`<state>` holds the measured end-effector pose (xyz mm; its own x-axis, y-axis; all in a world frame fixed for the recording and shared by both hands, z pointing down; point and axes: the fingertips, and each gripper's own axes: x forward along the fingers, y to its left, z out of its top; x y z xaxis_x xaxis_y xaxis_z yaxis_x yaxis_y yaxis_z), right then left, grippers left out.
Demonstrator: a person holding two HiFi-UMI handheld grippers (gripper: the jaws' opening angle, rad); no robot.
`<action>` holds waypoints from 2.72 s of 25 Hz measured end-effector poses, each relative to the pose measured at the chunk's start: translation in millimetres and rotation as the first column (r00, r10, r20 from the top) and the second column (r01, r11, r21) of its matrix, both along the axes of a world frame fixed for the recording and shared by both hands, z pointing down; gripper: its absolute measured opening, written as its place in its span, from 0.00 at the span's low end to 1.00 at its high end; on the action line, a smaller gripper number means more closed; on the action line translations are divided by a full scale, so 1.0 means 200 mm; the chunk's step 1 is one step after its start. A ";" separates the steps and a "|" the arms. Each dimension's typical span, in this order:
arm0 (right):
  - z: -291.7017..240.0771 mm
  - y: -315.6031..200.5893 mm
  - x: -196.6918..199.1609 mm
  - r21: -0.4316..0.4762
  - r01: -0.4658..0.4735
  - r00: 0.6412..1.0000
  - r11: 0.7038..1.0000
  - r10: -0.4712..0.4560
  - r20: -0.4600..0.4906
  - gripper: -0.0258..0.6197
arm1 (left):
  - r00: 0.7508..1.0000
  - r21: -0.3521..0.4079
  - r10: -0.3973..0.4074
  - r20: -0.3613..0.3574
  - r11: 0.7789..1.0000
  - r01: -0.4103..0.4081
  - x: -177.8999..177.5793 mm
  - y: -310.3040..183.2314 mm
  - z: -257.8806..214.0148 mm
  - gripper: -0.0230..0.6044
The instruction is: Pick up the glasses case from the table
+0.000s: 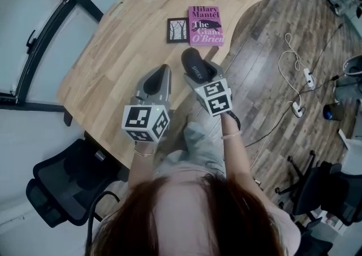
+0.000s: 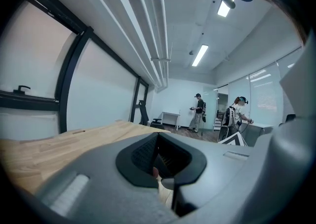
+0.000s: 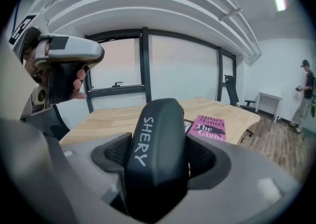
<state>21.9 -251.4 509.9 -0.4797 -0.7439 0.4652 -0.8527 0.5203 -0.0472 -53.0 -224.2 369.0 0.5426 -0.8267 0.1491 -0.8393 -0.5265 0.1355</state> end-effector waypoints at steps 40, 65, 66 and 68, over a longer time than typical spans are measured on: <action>-0.71 0.76 0.05 0.315 -0.144 0.988 0.938 0.122 0.091 0.57 | 0.996 0.156 0.089 -0.010 0.984 -0.086 -0.06 0.71 -0.30 0.05; -0.89 1.17 0.08 0.409 -0.185 0.981 0.894 0.141 0.134 0.57 | 0.994 0.209 0.107 -0.010 0.973 -0.103 -0.07 1.08 -0.37 0.05; -0.89 1.18 0.08 0.411 -0.185 0.981 0.893 0.141 0.135 0.57 | 0.994 0.209 0.107 -0.010 0.973 -0.103 -0.07 1.09 -0.37 0.05; -0.90 1.20 0.07 0.416 -0.184 0.981 0.891 0.140 0.134 0.57 | 0.994 0.210 0.107 -0.014 0.972 -0.102 -0.07 1.10 -0.37 0.05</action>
